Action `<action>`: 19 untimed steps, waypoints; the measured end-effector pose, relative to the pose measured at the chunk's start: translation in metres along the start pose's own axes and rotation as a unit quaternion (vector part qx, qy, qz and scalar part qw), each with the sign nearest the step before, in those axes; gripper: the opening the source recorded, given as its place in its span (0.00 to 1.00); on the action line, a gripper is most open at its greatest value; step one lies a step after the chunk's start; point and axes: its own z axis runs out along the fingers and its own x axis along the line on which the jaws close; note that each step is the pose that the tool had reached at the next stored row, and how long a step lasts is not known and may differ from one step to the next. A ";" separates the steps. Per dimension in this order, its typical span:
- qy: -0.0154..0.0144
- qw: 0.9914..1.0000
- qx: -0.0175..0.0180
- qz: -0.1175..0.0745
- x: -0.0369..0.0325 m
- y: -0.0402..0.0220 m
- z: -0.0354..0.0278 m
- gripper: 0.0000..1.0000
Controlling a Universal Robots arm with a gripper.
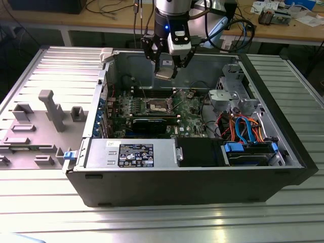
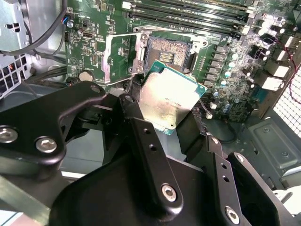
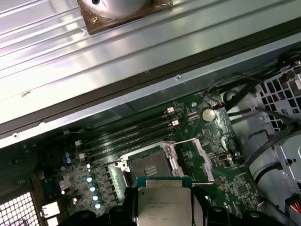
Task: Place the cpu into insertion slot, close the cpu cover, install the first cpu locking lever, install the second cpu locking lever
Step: 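Place the cpu into insertion slot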
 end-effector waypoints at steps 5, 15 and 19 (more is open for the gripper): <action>-0.001 1.000 0.001 0.007 0.0000 0.0000 0.0001 0.55; -0.002 1.000 0.003 0.021 0.0000 0.0000 0.0003 0.55; -0.003 1.000 0.004 0.029 0.0000 0.0000 0.0003 0.55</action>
